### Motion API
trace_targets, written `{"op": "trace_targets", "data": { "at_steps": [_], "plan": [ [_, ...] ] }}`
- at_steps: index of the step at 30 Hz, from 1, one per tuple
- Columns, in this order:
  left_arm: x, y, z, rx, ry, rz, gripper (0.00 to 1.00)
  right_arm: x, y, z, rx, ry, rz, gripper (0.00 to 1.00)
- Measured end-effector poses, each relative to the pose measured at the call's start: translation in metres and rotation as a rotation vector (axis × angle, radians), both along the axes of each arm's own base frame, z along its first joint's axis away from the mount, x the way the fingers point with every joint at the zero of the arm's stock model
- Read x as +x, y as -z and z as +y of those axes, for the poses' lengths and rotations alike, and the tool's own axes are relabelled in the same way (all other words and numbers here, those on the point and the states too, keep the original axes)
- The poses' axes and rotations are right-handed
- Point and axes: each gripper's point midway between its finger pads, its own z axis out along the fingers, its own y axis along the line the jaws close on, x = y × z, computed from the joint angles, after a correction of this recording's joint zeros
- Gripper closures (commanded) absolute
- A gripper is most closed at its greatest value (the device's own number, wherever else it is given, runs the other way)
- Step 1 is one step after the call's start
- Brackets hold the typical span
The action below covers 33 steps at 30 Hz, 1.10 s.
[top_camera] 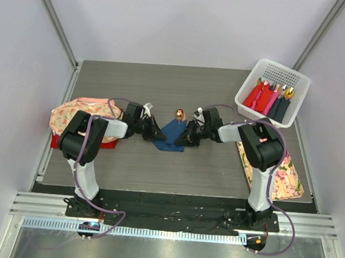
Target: Place the utensils on the paper napkin and roll it up
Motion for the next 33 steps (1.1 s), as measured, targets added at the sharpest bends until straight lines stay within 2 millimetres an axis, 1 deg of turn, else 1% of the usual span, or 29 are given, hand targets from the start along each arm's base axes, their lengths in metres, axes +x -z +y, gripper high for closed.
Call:
{"op": "trace_targets", "data": {
  "at_steps": [5, 7, 9, 12, 14, 16, 19, 21, 24, 25, 26, 28, 31, 33],
  "plan": [
    [-0.002, -0.006, 0.003, 0.007, -0.009, -0.016, 0.94, -0.001, 0.004, 0.002, 0.013, -0.009, 0.007, 0.84],
    [-0.002, -0.012, 0.003, 0.003, -0.009, -0.029, 0.93, -0.001, 0.005, 0.002, 0.012, -0.010, 0.008, 0.84],
    [-0.002, -0.022, 0.001, -0.007, -0.005, -0.052, 0.90, -0.001, 0.005, 0.002, 0.012, -0.010, 0.010, 0.85],
    [-0.002, -0.041, -0.005, -0.027, 0.010, -0.099, 0.88, -0.001, 0.005, 0.002, 0.010, -0.011, 0.009, 0.85],
    [-0.006, -0.048, -0.011, -0.039, 0.026, -0.115, 0.88, -0.001, 0.005, 0.002, 0.010, -0.011, 0.009, 0.85],
    [-0.009, -0.052, -0.019, -0.052, 0.039, -0.119, 0.88, -0.001, 0.005, 0.002, 0.010, -0.011, 0.009, 0.85],
    [-0.015, -0.048, -0.026, -0.060, 0.052, -0.103, 0.88, -0.001, 0.006, 0.002, 0.009, -0.011, 0.009, 0.85],
    [-0.017, -0.041, -0.029, -0.059, 0.053, -0.082, 0.89, -0.001, 0.006, 0.002, 0.009, -0.011, 0.009, 0.85],
    [-0.019, -0.024, -0.027, -0.040, 0.047, -0.040, 0.95, -0.001, 0.005, 0.002, 0.009, -0.011, 0.009, 0.85],
    [-0.019, -0.017, -0.025, -0.029, 0.043, -0.025, 0.98, -0.001, 0.005, 0.002, 0.009, -0.011, 0.009, 0.85],
    [-0.020, -0.009, -0.023, -0.013, 0.039, -0.007, 0.99, -0.001, 0.005, 0.002, 0.009, -0.011, 0.008, 0.85],
    [-0.022, 0.000, -0.019, 0.002, 0.037, 0.021, 1.00, -0.001, 0.005, 0.001, 0.005, -0.008, 0.007, 0.85],
    [-0.021, 0.000, -0.018, 0.009, 0.044, 0.018, 1.00, 0.000, 0.001, -0.001, -0.013, 0.000, 0.001, 0.84],
    [-0.021, 0.001, -0.018, 0.011, 0.046, 0.018, 1.00, 0.002, -0.006, -0.003, -0.029, 0.008, -0.014, 0.85]
  ]
}}
